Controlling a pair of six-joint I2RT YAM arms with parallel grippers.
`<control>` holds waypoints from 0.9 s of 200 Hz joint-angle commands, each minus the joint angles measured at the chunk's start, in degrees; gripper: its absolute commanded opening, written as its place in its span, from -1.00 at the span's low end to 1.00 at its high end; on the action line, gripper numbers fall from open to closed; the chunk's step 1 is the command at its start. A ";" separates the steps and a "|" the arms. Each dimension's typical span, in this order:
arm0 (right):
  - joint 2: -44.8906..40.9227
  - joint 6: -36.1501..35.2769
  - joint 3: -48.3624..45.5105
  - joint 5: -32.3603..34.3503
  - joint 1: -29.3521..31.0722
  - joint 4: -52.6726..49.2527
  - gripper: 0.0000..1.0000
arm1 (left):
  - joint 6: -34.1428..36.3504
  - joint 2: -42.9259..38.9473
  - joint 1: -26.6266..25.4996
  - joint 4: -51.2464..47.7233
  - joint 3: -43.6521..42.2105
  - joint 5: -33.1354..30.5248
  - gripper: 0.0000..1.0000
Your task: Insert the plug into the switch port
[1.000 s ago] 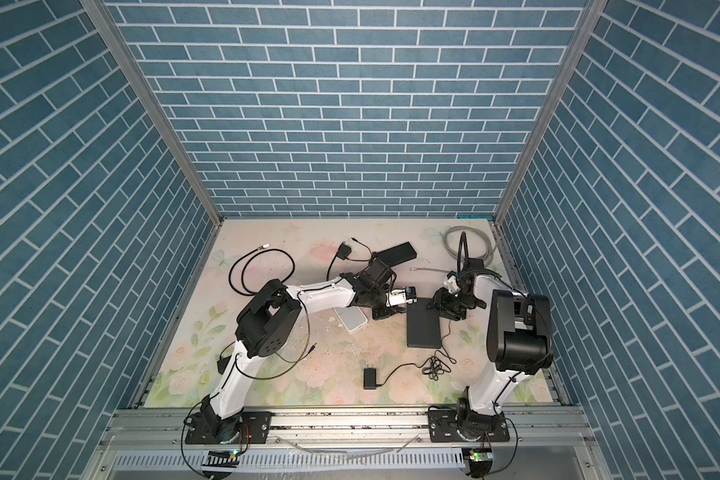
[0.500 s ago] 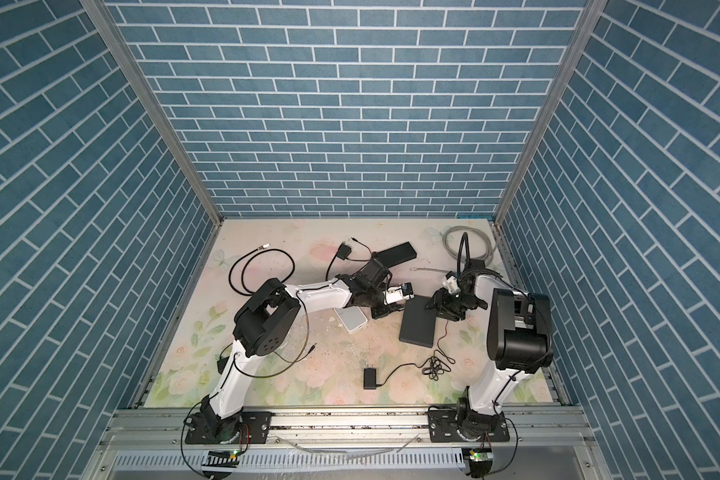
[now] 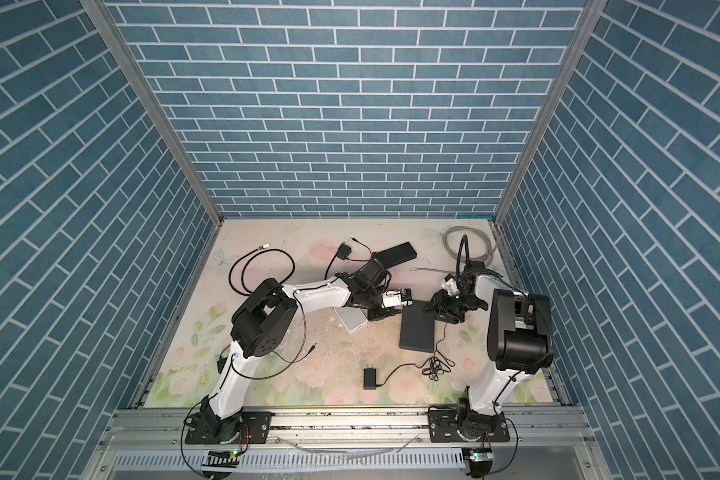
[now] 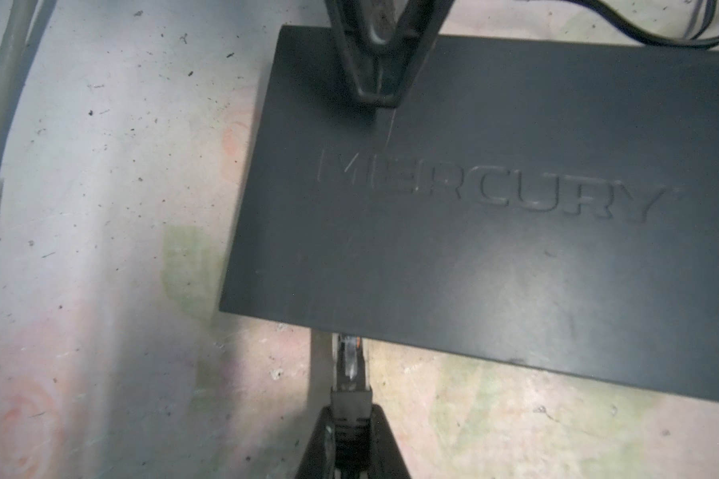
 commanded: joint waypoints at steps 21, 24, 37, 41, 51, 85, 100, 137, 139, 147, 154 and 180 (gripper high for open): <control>-0.03 -3.21 2.80 -7.83 1.51 -0.40 0.01 | -0.70 -1.04 -1.17 4.61 1.05 7.22 -0.80; -0.04 -3.28 2.87 -7.90 1.65 -0.38 0.01 | -0.79 -1.01 -1.21 4.84 0.97 7.45 -0.81; 0.36 -3.28 3.09 -8.19 2.05 -0.36 0.00 | -0.37 -1.20 -1.30 5.57 0.67 8.65 -0.81; 0.46 -3.30 3.15 -8.33 2.20 -0.22 0.00 | -0.44 -1.23 -1.32 6.07 0.44 8.87 -0.81; 0.73 -3.23 3.11 -8.97 2.42 0.18 -0.01 | -0.36 -1.14 -1.34 6.41 0.63 9.19 -0.81; 0.98 -4.82 3.10 -11.86 3.42 -0.05 -0.02 | 0.06 -0.74 -1.80 7.72 0.83 10.06 -0.85; 1.21 -6.07 3.79 -13.30 3.64 -0.93 -0.02 | 0.76 -0.74 -2.60 8.50 0.84 10.07 -0.86; 1.84 -5.79 5.06 -13.59 5.36 -1.96 -0.05 | -0.46 0.35 -3.22 8.22 3.82 8.89 -0.89; 1.74 -5.79 5.03 -13.58 5.54 -1.90 -0.05 | -0.45 0.42 -3.31 8.27 3.91 8.92 -0.89; 1.54 -5.72 4.90 -13.62 5.93 -1.72 -0.05 | -0.58 0.62 -3.45 8.49 4.36 8.85 -0.90; 1.55 -5.63 4.80 -13.90 6.12 -1.62 -0.05 | -0.86 0.70 -3.54 8.87 4.66 8.84 -0.90; 1.83 -4.74 4.19 -15.33 6.51 -0.82 -0.06 | -2.80 1.91 -4.24 10.92 6.54 7.06 -0.93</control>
